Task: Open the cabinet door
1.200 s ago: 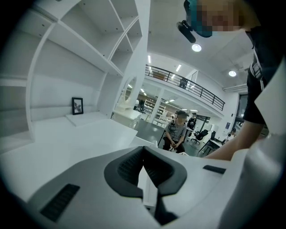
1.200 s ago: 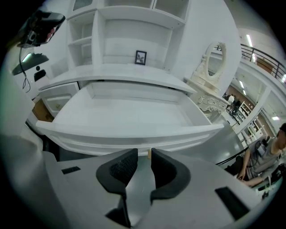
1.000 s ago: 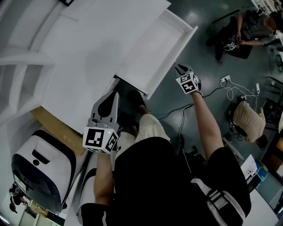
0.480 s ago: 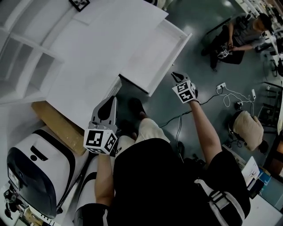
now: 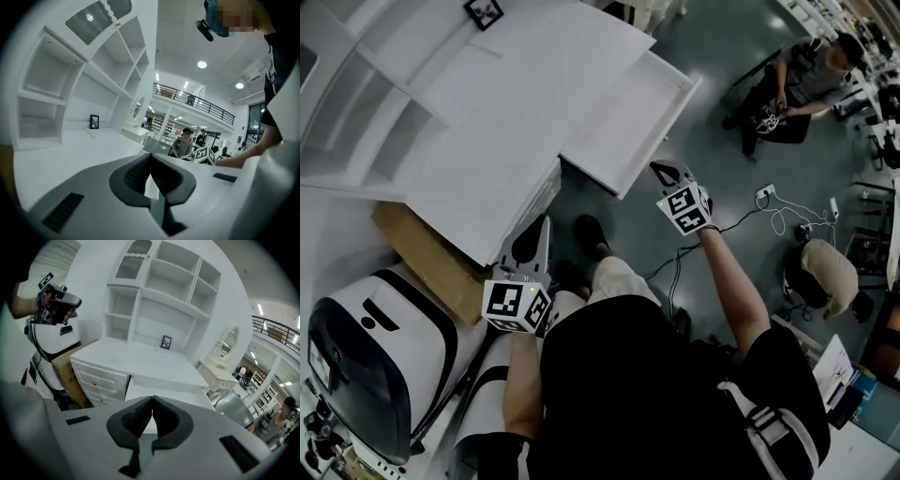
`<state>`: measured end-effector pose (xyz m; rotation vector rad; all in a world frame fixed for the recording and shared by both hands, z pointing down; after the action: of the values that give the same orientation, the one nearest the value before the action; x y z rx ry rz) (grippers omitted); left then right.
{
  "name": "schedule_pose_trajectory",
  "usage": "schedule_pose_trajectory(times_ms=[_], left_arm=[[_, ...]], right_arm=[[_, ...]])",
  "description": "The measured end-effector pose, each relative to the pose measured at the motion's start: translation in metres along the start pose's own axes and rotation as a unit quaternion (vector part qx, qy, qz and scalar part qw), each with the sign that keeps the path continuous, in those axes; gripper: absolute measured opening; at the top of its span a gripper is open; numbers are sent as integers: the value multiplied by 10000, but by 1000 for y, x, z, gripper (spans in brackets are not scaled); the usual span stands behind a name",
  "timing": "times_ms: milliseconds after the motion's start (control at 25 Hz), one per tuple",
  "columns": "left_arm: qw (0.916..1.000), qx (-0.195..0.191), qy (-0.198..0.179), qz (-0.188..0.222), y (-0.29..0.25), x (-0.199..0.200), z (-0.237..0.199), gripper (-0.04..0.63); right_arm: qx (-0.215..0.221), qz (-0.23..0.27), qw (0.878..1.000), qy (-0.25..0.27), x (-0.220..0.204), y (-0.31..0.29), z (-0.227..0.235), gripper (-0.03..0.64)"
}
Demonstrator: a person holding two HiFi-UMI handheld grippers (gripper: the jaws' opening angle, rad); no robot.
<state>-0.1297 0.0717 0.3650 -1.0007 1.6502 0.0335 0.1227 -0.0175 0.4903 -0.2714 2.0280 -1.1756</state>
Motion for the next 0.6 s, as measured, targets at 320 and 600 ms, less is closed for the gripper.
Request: schedule_pose_trajectory(times_ms=[320,600], left_arm=[[9999,44,58,101,36,-20,1,23],[9996,120,-14,270,57,-13,-2,23]], right_arm=[[100,700,9971,270,50,53,-51,5],[250,1140,9928,286,95,87,-81,14]])
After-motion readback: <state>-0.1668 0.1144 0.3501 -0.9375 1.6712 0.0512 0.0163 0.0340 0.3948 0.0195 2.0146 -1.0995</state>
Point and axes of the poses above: the fingertips, and each gripper's own axes: y backward along the fingers, z to its right, x out of its top, the point moved 1 cm from there along y, backward along the fingers, and after that the axes turned 14 degrees about -z, right-handed, at the moved point
